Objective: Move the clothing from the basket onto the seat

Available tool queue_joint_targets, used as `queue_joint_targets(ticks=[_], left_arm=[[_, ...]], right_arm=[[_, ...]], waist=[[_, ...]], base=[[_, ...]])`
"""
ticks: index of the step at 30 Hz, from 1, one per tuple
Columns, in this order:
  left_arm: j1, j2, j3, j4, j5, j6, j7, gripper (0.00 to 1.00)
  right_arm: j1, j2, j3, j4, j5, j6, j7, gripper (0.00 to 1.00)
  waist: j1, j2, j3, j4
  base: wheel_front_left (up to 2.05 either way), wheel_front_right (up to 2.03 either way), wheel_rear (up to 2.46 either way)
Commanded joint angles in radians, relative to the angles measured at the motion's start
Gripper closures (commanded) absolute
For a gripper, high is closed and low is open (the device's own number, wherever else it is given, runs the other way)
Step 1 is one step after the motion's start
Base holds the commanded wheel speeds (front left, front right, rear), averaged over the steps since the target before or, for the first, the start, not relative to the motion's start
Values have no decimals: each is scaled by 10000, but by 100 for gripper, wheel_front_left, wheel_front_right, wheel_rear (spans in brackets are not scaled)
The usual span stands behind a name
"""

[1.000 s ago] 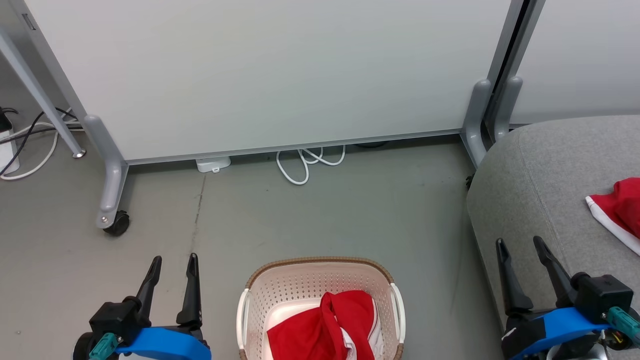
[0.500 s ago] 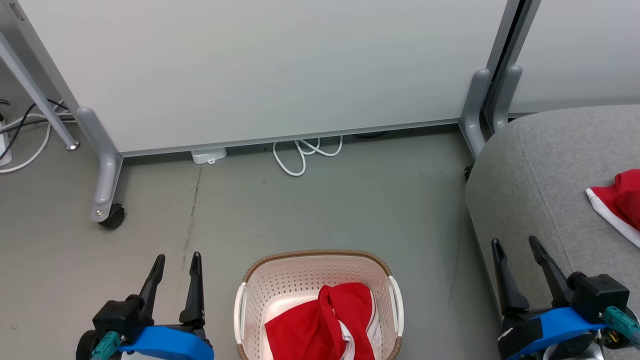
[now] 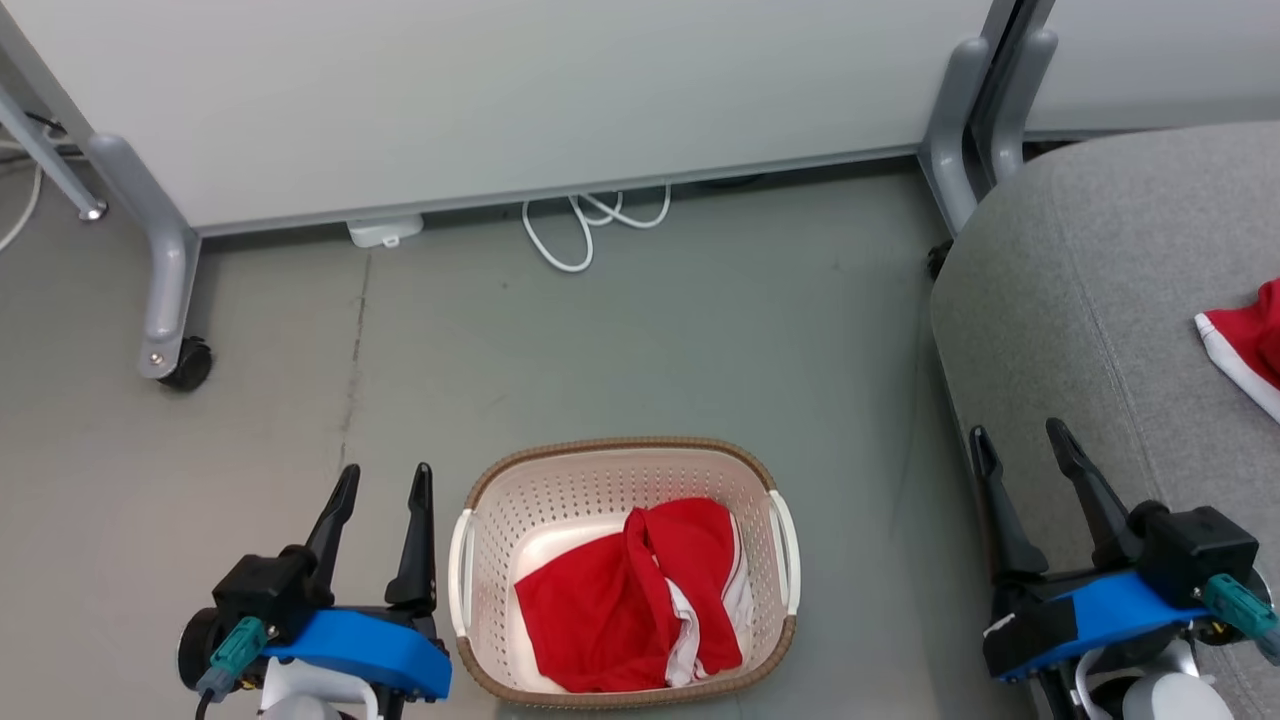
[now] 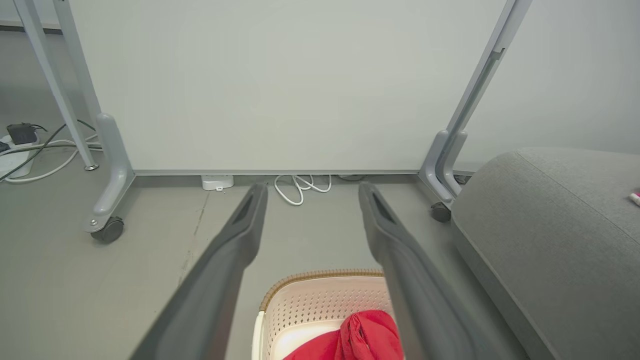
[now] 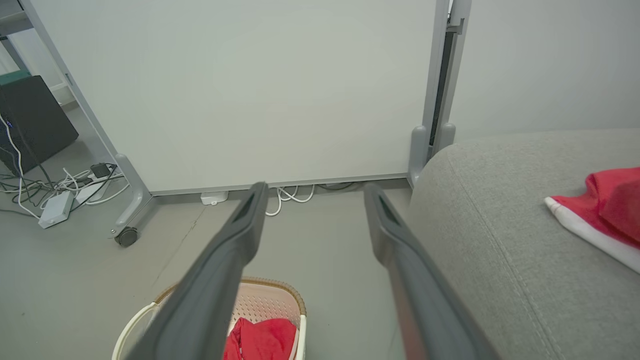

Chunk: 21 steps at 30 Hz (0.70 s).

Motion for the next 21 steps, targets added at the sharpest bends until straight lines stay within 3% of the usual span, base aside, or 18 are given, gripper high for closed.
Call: queue_joint_targets(ticks=[1,10,21], left_arm=[[-221,-5,-67,48,1,-14,-46,0],[-1502,-118,-980,965,-335,-14,-44,0],[-3499,-263,-2246,3306,-752,-13,-44,0]], right_arm=[[-189,11,13,-67,-60,1,-19,0],[-1031,11,363,-538,-259,1,78,0],[-1974,11,998,-773,-353,1,-83,0]], waist=[[-1,-1,372,-111],[-1,-1,2124,-611],[-1,-1,3828,-1294]], base=[[0,0,0],[0,0,0],[0,0,0]])
